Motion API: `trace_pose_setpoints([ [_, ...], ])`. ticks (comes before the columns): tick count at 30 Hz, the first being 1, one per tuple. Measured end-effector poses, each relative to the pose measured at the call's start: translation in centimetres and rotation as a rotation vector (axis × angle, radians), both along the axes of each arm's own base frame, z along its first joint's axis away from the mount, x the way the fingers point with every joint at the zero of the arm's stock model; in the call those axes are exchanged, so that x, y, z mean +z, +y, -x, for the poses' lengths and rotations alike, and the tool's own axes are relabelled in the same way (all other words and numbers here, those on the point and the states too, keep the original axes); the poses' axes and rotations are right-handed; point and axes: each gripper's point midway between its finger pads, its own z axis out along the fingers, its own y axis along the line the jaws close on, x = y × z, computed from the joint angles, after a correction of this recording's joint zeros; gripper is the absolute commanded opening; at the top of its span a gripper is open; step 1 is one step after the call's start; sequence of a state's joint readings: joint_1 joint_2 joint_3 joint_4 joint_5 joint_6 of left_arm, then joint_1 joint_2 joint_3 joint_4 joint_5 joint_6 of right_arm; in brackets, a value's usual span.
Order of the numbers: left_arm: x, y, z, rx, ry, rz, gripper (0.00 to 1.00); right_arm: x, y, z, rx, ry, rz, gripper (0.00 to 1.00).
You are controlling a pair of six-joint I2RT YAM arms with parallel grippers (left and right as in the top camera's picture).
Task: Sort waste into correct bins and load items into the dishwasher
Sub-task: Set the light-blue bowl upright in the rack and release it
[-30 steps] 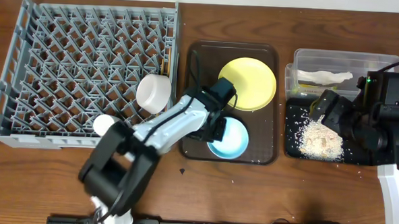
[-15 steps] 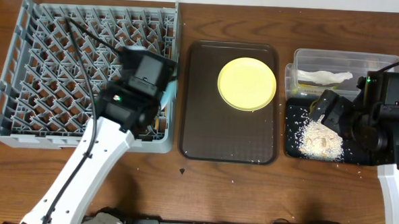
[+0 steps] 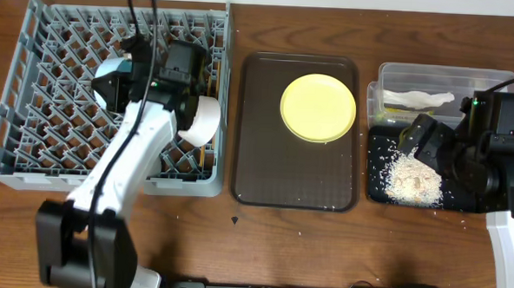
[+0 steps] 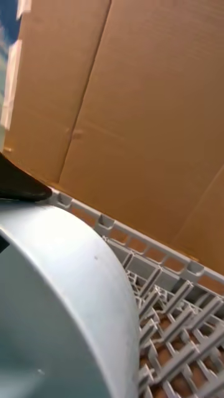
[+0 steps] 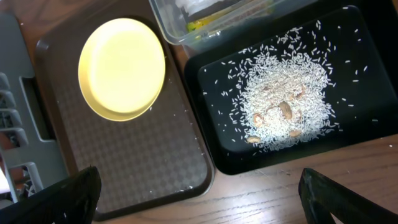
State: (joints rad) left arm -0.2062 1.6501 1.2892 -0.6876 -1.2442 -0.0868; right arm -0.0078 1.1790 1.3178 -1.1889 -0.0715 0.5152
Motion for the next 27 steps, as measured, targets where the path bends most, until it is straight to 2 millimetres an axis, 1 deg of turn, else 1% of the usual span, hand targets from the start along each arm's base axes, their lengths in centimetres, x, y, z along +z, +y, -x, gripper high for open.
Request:
trace_pose_setpoints([
  [5, -1.8, 1.1, -1.4, 0.034, 0.054, -0.058, 0.07, 0.0, 0.0, 0.0, 0.0, 0.0, 0.0, 0.99],
  [10, -2.8, 1.4, -3.1, 0.039, 0.051, -0.076, 0.07, 0.0, 0.0, 0.0, 0.0, 0.0, 0.0, 0.99],
  [13, -3.4, 1.4, -3.3, 0.035, 0.088, -0.091, 0.07, 0.0, 0.0, 0.0, 0.0, 0.0, 0.0, 0.99],
  [21, -6.1, 1.3, -4.0, 0.029, 0.183, -0.118, 0.08, 0.0, 0.0, 0.0, 0.0, 0.0, 0.0, 0.99],
  [27, -6.2, 1.2, -4.0, 0.025, 0.199, -0.127, 0.08, 0.0, 0.0, 0.0, 0.0, 0.0, 0.0, 0.99],
])
